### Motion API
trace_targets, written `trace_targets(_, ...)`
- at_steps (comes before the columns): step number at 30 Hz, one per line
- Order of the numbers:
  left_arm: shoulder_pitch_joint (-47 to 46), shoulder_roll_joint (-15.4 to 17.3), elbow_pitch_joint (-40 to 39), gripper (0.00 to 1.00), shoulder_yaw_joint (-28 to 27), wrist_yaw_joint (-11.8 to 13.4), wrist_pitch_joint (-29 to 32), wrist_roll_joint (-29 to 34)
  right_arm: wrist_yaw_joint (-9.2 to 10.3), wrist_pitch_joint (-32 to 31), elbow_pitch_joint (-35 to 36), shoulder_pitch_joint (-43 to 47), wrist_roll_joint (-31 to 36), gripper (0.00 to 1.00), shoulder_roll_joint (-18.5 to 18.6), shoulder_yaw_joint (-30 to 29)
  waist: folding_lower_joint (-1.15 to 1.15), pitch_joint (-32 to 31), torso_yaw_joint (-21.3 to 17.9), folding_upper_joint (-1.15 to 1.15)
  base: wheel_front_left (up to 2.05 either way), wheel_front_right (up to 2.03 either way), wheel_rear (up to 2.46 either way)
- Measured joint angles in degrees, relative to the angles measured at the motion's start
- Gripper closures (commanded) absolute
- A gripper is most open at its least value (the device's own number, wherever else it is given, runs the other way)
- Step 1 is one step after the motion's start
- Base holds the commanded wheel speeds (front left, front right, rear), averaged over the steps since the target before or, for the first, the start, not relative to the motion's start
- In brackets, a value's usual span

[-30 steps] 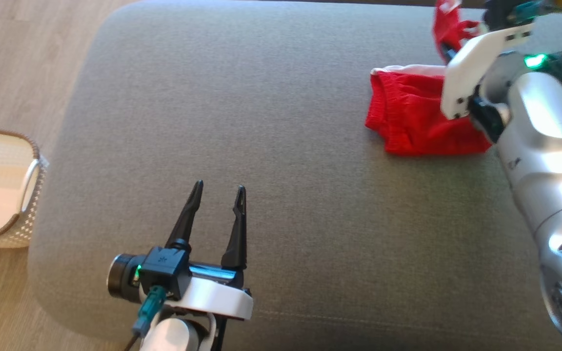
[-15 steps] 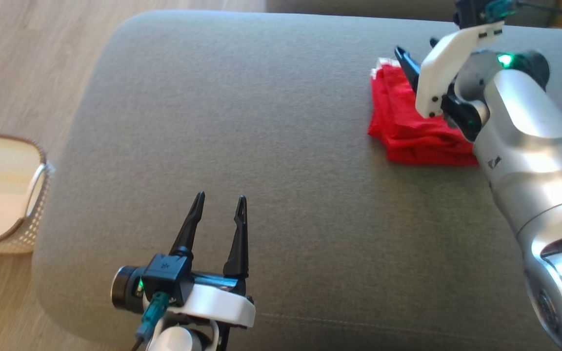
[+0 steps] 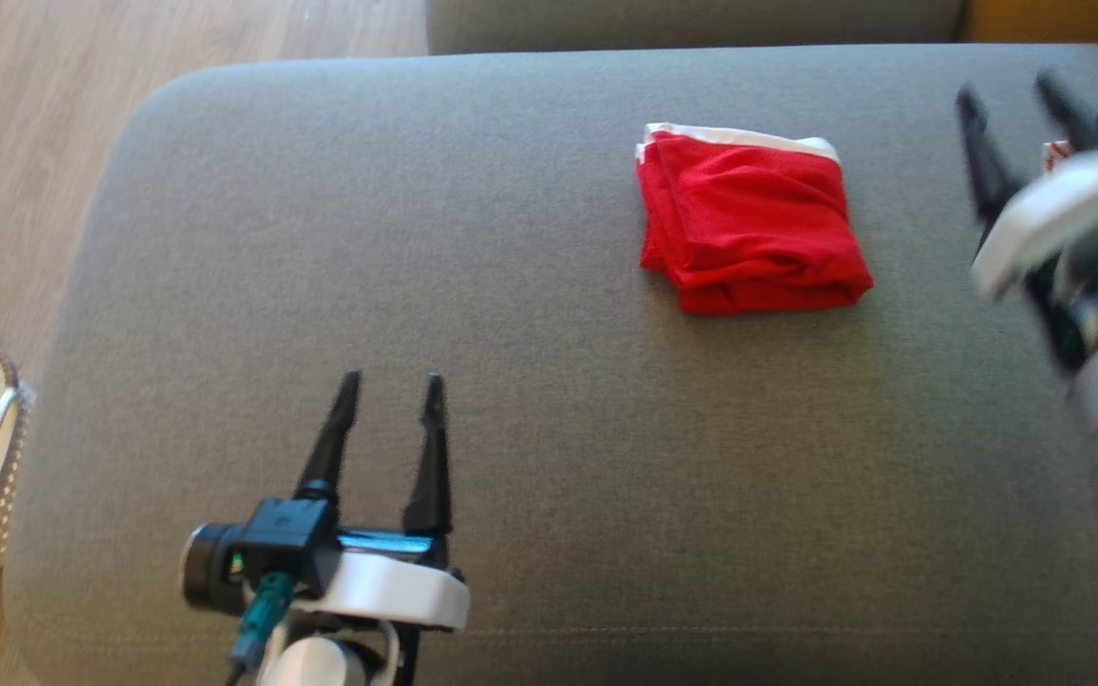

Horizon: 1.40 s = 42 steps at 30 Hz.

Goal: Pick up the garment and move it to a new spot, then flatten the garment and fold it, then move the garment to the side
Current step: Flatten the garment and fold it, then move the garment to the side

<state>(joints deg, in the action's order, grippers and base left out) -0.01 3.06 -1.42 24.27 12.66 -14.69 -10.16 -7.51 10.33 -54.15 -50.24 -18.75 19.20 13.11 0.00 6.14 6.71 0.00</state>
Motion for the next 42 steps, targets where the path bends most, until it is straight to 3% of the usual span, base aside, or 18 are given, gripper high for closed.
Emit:
trace_targets(7, 3.3, 0.0, -0.5, 0.00, -3.2, -0.1, 0.0, 0.0, 0.00, 3.9, 13.9, 20.0, 3.2, 0.00, -6.5, -9.0, 0.00, -1.7, -2.2, 0.00, 0.00, 0.00, 0.00)
trace_targets(12, 5.2, 0.1, -1.7, 0.00, -5.3, -0.1, 0.0, 1.1, 0.00, 3.9, 31.5, 36.6, 8.9, 0.00, -14.5, -14.5, 0.00, -3.5, -4.0, 0.00, 0.00, 0.00, 0.00)
trace_targets(19, 9.3, 0.1, -2.3, 0.00, -6.8, -0.9, 0.0, 2.5, 0.00, 4.1, 46.4, 51.9, 14.5, 0.00, -16.2, -16.7, 0.00, -6.7, -4.6, 0.00, 0.00, 0.00, 0.00)
trace_targets(26, 11.9, 0.2, -2.1, 0.00, -8.7, -1.7, 0.0, 3.7, 0.00, 4.1, 51.3, 56.4, 13.0, 0.00, -16.8, -11.3, 0.00, -7.8, -3.5, 0.00, 0.00, 0.00, 0.00)
trace_targets(35, 14.0, 0.3, -2.0, 0.00, -8.8, -3.6, 0.0, 5.4, 0.00, 4.1, 51.5, 56.7, 13.6, 0.00, -16.9, -13.9, 0.00, -8.3, -2.6, 0.00, 0.00, 0.00, 0.00)
trace_targets(42, 14.1, 0.3, -2.0, 0.00, -9.0, -3.6, 0.0, 5.5, 0.00, 4.1, 49.8, 56.8, 12.3, 0.00, -16.9, -13.9, 0.00, -8.6, -2.6, -0.01, 0.00, 0.00, 0.00)
